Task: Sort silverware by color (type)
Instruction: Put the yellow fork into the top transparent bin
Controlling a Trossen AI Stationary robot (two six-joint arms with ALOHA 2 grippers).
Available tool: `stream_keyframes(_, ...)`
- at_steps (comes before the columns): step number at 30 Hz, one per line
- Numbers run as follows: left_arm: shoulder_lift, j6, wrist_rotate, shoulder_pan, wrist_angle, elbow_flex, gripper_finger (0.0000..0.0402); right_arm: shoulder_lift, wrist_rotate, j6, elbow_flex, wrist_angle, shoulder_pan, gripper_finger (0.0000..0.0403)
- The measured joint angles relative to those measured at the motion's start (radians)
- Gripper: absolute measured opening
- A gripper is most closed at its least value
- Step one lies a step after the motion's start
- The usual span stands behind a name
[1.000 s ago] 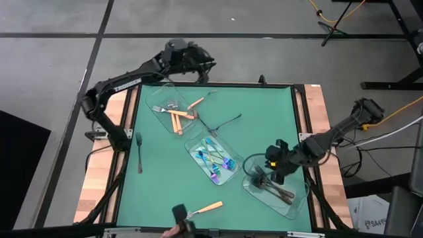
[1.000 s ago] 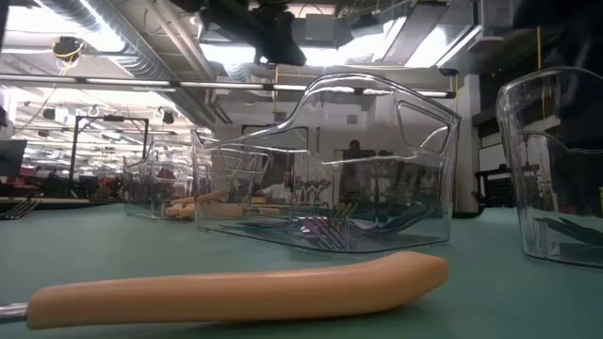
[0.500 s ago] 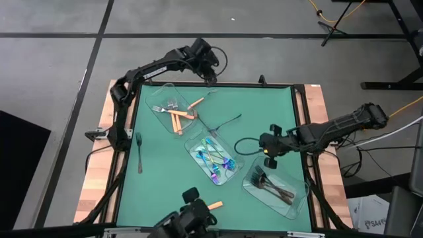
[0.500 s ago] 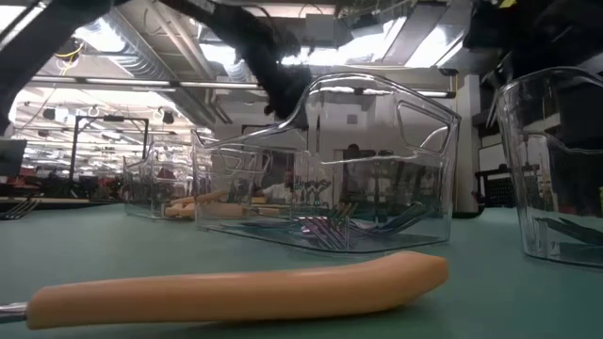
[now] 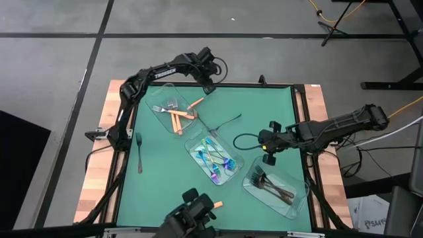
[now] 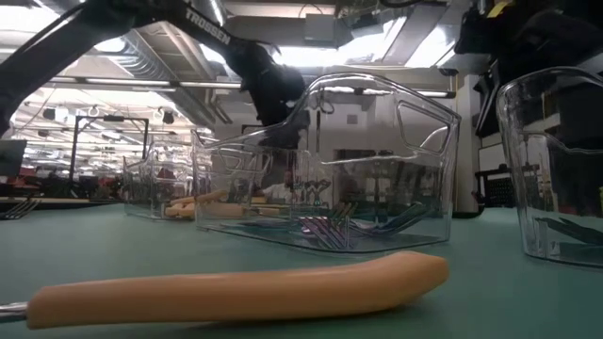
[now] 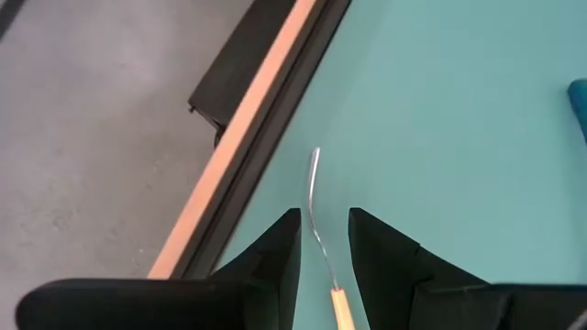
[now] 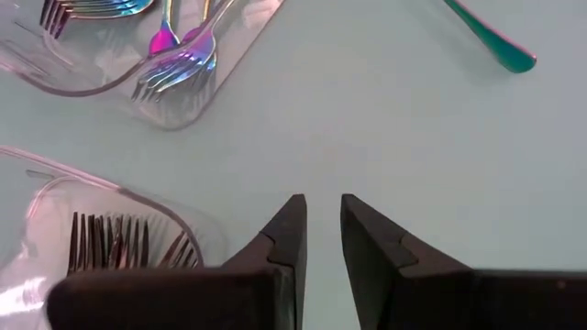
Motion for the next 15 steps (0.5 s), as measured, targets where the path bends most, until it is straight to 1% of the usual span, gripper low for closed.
stream_keyframes(9, 0.027, -0.001, -0.001, -0.001, -0.069, -0.005, 0.0089, 0.0, 0.0, 0.0, 0.0, 0.0, 0.0, 0.0057)
stream_keyframes(15, 0.031, 0.001, 0.004, -0.007, -0.075, -0.076, 0.0089, 0.0, -0.001, 0.0, 0.0, 0.0, 0.0, 0.0057)
